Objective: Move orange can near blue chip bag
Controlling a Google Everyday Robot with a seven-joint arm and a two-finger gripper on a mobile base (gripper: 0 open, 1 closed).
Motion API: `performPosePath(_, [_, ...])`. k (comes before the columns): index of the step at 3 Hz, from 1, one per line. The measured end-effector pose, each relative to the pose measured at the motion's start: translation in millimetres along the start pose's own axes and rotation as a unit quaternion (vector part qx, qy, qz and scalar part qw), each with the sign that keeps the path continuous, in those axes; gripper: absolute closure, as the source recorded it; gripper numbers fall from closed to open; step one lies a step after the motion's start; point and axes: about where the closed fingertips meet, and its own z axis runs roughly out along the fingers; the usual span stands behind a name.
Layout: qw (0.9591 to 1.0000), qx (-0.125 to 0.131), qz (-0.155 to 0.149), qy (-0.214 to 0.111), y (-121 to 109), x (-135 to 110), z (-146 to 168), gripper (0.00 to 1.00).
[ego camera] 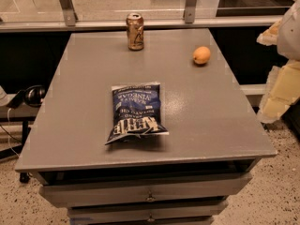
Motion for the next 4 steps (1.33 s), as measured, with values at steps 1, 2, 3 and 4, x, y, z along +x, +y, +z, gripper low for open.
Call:
performPosePath(1, [1.0,0.0,0.0,0.0,0.0,0.0,0.0,0.0])
performPosePath(2, [0.9996,0.006,0.0,-0.027,-13.0,-12.0,10.3,0.0])
performPosePath(3, [0.9962,0.011,0.011,-0.085,-44.3,-47.0,42.6,0.0])
performPosePath(4, [0.9862,0.039,0.03,-0.158,-94.4,-97.8,78.5,0.0])
